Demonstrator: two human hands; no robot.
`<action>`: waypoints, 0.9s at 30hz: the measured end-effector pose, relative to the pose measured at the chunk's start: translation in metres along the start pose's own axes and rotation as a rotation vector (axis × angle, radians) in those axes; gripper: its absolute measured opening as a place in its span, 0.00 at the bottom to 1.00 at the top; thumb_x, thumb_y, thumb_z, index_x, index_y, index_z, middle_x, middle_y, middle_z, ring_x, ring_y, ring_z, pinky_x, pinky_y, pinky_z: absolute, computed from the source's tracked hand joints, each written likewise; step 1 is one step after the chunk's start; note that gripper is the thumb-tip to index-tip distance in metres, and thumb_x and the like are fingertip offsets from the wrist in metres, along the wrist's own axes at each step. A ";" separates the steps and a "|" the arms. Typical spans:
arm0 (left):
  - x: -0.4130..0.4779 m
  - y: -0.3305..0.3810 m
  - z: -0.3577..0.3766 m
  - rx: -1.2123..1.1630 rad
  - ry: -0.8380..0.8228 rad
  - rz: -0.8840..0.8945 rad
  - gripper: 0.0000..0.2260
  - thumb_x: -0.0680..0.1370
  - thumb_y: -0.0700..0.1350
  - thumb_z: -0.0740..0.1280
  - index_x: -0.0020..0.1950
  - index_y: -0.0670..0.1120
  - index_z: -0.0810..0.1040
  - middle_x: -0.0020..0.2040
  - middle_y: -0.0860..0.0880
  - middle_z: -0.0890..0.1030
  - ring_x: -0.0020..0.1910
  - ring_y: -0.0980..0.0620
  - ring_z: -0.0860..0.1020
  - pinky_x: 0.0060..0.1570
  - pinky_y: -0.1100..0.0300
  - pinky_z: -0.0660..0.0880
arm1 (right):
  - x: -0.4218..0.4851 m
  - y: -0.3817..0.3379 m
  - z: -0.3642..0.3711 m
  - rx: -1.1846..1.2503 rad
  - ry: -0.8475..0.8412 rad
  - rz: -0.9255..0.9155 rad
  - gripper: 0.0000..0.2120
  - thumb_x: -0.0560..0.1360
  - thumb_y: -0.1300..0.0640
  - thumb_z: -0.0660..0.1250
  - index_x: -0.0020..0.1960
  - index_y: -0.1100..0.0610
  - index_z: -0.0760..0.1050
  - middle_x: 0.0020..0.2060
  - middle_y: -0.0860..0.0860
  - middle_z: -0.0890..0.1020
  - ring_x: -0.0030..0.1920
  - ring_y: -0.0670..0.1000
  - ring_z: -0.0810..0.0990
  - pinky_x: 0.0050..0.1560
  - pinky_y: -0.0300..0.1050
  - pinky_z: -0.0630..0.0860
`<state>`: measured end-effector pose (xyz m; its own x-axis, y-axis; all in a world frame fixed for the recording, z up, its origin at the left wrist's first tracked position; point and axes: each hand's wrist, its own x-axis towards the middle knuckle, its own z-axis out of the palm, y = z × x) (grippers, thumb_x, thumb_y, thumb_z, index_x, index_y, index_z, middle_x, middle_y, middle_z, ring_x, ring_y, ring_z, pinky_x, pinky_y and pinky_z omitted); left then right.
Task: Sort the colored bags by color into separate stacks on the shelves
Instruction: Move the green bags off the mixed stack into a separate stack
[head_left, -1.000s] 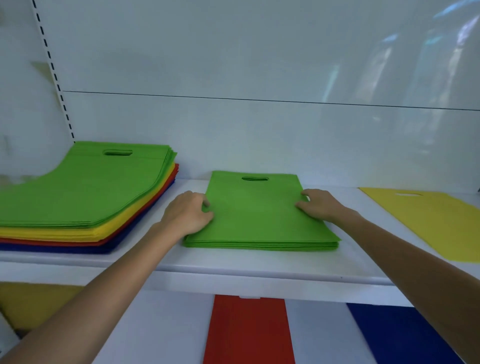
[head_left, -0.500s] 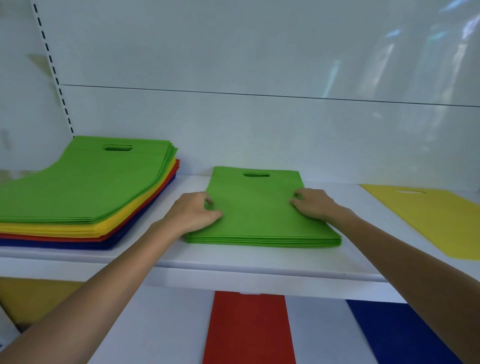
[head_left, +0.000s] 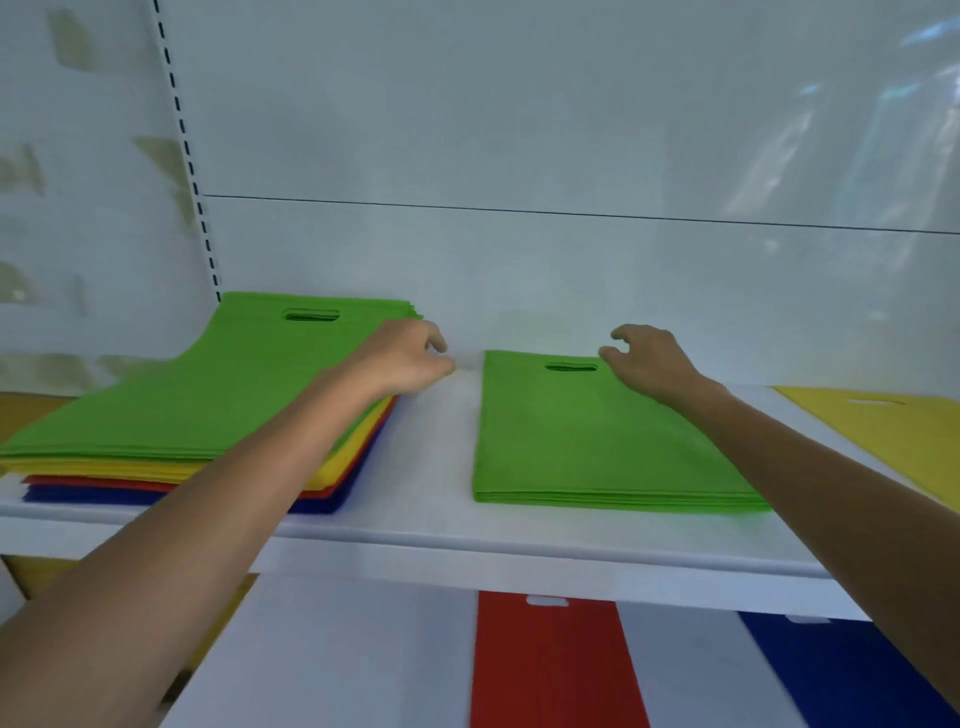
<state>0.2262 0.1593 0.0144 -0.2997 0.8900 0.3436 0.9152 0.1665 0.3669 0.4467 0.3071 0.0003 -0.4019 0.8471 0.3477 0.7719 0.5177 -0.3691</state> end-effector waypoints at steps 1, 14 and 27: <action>-0.001 -0.011 -0.011 -0.006 0.018 0.004 0.14 0.75 0.45 0.65 0.59 0.43 0.77 0.60 0.45 0.78 0.58 0.48 0.75 0.52 0.63 0.68 | 0.003 -0.017 0.004 0.012 0.010 -0.020 0.22 0.79 0.53 0.59 0.69 0.63 0.66 0.68 0.58 0.70 0.67 0.57 0.68 0.66 0.50 0.65; -0.048 -0.191 -0.089 0.013 0.017 -0.222 0.16 0.76 0.47 0.65 0.63 0.44 0.74 0.65 0.44 0.74 0.63 0.46 0.73 0.61 0.56 0.67 | 0.007 -0.183 0.080 0.100 -0.061 -0.066 0.20 0.77 0.51 0.61 0.66 0.57 0.68 0.61 0.57 0.75 0.59 0.56 0.74 0.59 0.50 0.72; -0.069 -0.252 -0.097 -0.122 0.221 -0.344 0.15 0.72 0.42 0.71 0.58 0.41 0.78 0.58 0.43 0.80 0.57 0.46 0.77 0.53 0.62 0.69 | -0.005 -0.228 0.126 0.208 0.013 0.151 0.16 0.71 0.52 0.72 0.42 0.60 0.66 0.36 0.52 0.70 0.36 0.51 0.71 0.35 0.43 0.67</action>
<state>-0.0098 0.0146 -0.0175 -0.6446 0.6766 0.3559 0.7174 0.3744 0.5876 0.2111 0.1995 -0.0260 -0.2824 0.9158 0.2856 0.7043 0.4001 -0.5865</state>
